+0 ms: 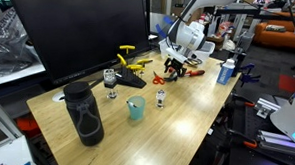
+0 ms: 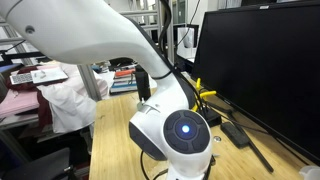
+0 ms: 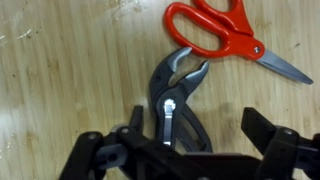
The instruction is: Move the pliers to the left
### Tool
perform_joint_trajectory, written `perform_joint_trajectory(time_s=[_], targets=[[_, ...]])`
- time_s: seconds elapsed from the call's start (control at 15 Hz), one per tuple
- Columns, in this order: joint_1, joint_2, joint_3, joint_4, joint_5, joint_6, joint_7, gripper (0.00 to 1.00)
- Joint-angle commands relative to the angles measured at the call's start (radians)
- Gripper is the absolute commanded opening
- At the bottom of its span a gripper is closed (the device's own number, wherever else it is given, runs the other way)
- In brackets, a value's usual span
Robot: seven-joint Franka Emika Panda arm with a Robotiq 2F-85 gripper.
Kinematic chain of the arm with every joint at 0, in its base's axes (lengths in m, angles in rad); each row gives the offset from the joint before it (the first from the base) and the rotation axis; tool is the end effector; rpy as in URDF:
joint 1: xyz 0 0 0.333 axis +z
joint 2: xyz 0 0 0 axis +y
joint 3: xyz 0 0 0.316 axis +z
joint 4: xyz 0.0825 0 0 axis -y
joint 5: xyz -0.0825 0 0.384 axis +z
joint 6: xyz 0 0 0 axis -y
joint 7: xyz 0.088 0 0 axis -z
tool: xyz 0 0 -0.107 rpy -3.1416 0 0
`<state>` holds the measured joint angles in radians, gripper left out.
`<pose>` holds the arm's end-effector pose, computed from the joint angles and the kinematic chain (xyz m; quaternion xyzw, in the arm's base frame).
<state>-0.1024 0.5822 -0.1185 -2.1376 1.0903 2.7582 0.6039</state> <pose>0.5263 -0.1589 0.1269 -0.6056 0.7753 0.0026 0.1791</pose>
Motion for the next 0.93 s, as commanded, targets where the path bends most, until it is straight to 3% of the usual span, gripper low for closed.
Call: perform_joint_trajectory(time_s=[0.0, 0.4, 0.47, 0.53, 0.87], targets=[[0.039, 0.029, -0.053, 0.001, -0.115, -0.066, 0.104, 1.0], [0.047, 0.052, -0.073, 0.061, -0.373, -0.226, 0.271, 0.97], [0.048, 0.06, -0.071, 0.072, -0.398, -0.214, 0.292, 0.92], [0.044, 0.066, -0.067, 0.08, -0.418, -0.208, 0.304, 0.78], [0.021, 0.081, -0.04, 0.103, -0.427, -0.165, 0.296, 0.45]])
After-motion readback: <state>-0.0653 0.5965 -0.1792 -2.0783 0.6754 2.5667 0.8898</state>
